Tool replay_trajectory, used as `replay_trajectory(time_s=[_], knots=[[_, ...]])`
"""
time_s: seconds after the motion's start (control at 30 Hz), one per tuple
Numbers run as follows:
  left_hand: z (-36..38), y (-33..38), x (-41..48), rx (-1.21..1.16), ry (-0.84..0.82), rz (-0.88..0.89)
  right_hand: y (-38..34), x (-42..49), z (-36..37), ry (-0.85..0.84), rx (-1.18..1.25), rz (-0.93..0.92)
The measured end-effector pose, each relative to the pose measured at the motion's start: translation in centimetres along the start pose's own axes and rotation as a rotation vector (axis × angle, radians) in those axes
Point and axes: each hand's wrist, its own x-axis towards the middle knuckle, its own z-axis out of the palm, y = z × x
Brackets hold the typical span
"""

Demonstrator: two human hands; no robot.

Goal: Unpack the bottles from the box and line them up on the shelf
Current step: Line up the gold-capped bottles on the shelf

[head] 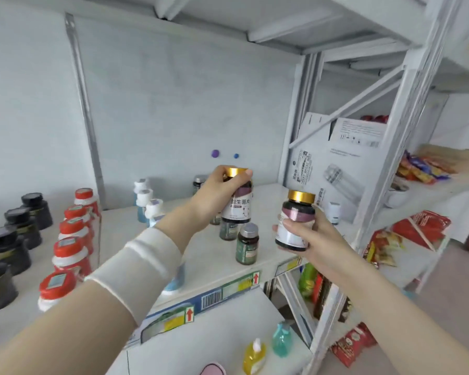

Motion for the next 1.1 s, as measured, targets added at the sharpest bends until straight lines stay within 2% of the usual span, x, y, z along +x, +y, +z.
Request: replay_trajectory(time_s=[0.17,0.4,0.53,0.7,0.8,1.0,1.1], knots=[[6.0,-1.4,8.0,0.062,0.003,-0.012,-1.1,6.7,-7.0,-0.031,-0.127,-0.031],[10.6,-3.8,15.7,0.208,0.147,-0.064,-0.9,16.3,-14.3,-0.192,-0.327,-0.026],[11.3,-5.3,18.7,0.356,0.195,-0.130,0.1,20.9,-15.4,-0.262,-0.388,-0.016],[10.0,-7.0,21.8,0.430,0.266,-0.183,1.9,25.1,-14.6,-0.328,-0.462,-0.007],[9.0,-8.6,23.5,0.506,0.239,-0.236,3.7,26.7,-13.9,-0.369,-0.583,-0.001],[8.6,-10.8,25.6,0.743,0.061,-0.304,6.9,28.3,-12.9,-0.467,-0.832,0.033],[8.7,-11.4,26.2,0.861,0.002,-0.331,7.9,28.9,-12.4,-0.526,-0.880,0.021]])
